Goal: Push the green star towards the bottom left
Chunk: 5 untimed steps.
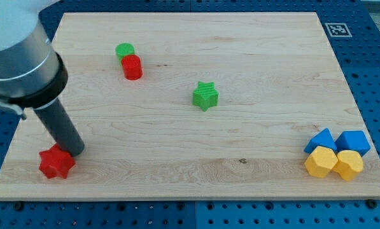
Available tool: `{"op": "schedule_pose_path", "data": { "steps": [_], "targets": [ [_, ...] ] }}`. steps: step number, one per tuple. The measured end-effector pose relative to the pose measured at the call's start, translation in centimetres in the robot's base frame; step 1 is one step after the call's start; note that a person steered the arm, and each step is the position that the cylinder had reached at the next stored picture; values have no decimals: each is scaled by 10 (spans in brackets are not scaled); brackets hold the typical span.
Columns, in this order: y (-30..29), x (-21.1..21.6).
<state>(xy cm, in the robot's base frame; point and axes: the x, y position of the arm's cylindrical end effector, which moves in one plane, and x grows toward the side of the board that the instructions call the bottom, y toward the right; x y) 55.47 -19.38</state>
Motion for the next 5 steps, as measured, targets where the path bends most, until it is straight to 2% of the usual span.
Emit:
{"op": "schedule_pose_path", "data": {
  "steps": [2, 5],
  "targets": [
    [23, -16],
    [103, -98]
  ]
}}
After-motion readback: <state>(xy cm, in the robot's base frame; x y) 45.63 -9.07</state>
